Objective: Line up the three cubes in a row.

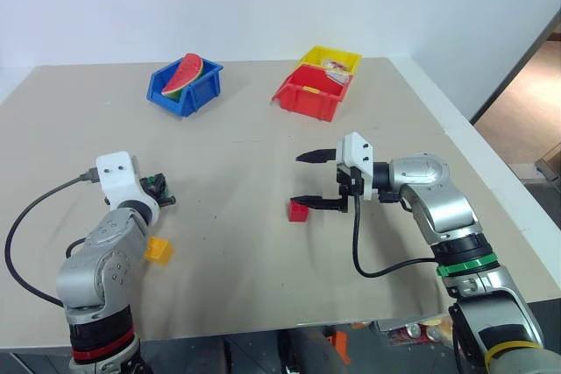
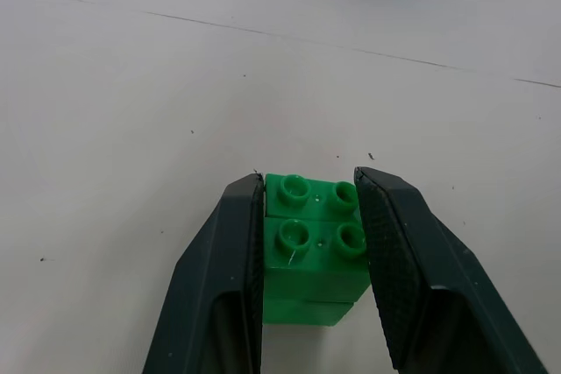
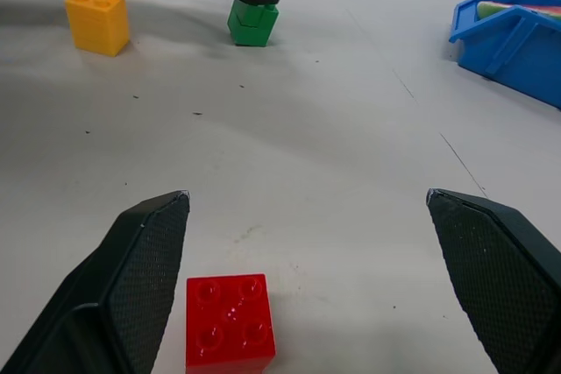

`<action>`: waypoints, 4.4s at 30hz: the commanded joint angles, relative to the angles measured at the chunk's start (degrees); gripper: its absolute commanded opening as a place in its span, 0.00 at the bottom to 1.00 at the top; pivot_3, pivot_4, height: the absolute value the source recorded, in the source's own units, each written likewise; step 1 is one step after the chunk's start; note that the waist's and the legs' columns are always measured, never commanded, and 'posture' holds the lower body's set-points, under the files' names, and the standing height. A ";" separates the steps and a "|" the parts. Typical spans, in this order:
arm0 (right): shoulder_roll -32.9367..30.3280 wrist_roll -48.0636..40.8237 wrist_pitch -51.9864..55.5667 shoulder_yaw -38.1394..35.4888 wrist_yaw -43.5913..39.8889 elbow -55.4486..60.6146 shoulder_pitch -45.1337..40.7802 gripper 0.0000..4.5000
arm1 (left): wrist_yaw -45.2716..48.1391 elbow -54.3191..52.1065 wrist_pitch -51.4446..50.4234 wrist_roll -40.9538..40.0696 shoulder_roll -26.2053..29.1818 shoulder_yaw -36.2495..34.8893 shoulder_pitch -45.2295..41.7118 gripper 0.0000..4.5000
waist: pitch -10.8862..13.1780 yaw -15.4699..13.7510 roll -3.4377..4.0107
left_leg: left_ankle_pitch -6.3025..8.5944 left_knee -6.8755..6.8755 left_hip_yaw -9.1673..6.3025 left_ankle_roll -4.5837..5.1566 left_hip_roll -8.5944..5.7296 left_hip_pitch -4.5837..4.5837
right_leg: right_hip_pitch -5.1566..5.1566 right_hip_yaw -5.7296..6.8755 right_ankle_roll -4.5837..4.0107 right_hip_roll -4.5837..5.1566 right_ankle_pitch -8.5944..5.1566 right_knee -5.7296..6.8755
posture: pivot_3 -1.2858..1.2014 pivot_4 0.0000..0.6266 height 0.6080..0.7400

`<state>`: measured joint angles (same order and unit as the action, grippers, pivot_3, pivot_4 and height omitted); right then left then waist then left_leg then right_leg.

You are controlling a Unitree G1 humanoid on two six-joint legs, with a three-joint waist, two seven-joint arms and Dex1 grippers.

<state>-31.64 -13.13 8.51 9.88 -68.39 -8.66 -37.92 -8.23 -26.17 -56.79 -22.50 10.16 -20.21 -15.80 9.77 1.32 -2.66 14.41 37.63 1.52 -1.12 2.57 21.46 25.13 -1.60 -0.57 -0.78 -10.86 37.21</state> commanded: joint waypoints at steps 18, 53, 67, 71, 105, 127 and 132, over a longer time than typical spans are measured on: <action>-1.17 -0.44 -0.22 -0.95 -0.47 1.05 -0.64 1.00 | 3.74 -1.20 0.18 3.88 4.32 2.29 2.28 0.76 | 0.04 0.04 -0.06 | 0.00 -0.01 0.03 0.00 0.00 0.04 | 0.04 0.00 0.00 0.01 -0.01 -0.02 | 0.52 0.24 1.00; -6.28 -8.63 10.99 -4.38 -2.38 12.47 3.56 1.00 | 60.69 8.96 23.57 -2.80 29.17 21.32 -6.87 0.36 | 0.07 -0.04 -0.02 | 0.08 -0.12 0.06 -0.13 0.01 0.16 | 0.15 0.15 -0.05 0.01 -0.19 -0.11 | 0.52 0.24 1.00; -9.06 -8.40 12.02 -6.55 1.84 17.14 8.64 1.00 | 76.50 23.65 31.73 2.18 27.55 33.33 -16.70 0.36 | 0.08 0.06 -0.02 | 0.12 -0.14 0.04 -0.06 0.06 0.20 | 0.20 0.14 -0.04 -0.09 -0.23 -0.10 | 0.52 0.24 1.00; -9.52 -8.67 12.41 -6.95 2.60 18.08 9.59 1.00 | 76.96 25.23 32.80 3.34 25.76 34.25 -17.45 0.36 | 0.08 -0.01 -0.02 | 0.12 -0.12 0.05 -0.06 0.05 0.21 | 0.19 0.14 -0.03 -0.08 -0.22 -0.10 | 0.52 0.24 1.00; -10.48 -9.20 13.58 -7.11 3.27 18.71 10.52 1.00 | 78.42 31.28 37.98 10.65 22.48 36.51 -18.15 0.54 | 0.07 0.01 -0.02 | 0.12 -0.11 0.03 -0.06 0.06 0.20 | 0.19 0.13 -0.03 -0.10 -0.22 -0.09 | 0.52 0.24 1.00; -10.75 -10.26 12.88 -6.50 0.41 17.08 7.74 1.00 | 68.47 10.31 16.60 -1.95 27.93 19.67 -16.53 0.99 | 0.08 0.09 -0.03 | 0.12 -0.11 0.01 -0.06 0.09 0.18 | 0.18 0.15 -0.02 -0.10 -0.22 -0.07 | 0.52 0.24 1.00; -10.36 -10.22 12.23 -6.53 0.20 15.84 6.71 1.00 | 52.34 -1.07 11.25 -4.33 22.79 8.50 -8.18 0.99 | 0.08 0.33 -0.03 | 0.12 -0.11 0.03 -0.06 0.12 0.14 | 0.17 0.11 -0.01 -0.10 -0.22 -0.06 | 0.52 0.24 1.00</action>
<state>-41.64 -23.15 21.74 4.52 -67.76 6.83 -29.88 48.82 -22.96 -44.91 -25.90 33.73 -8.67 -25.02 9.85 1.65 -2.69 14.53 37.52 1.55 -1.18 2.69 21.60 25.29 -1.50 -0.59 -0.87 -11.08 37.15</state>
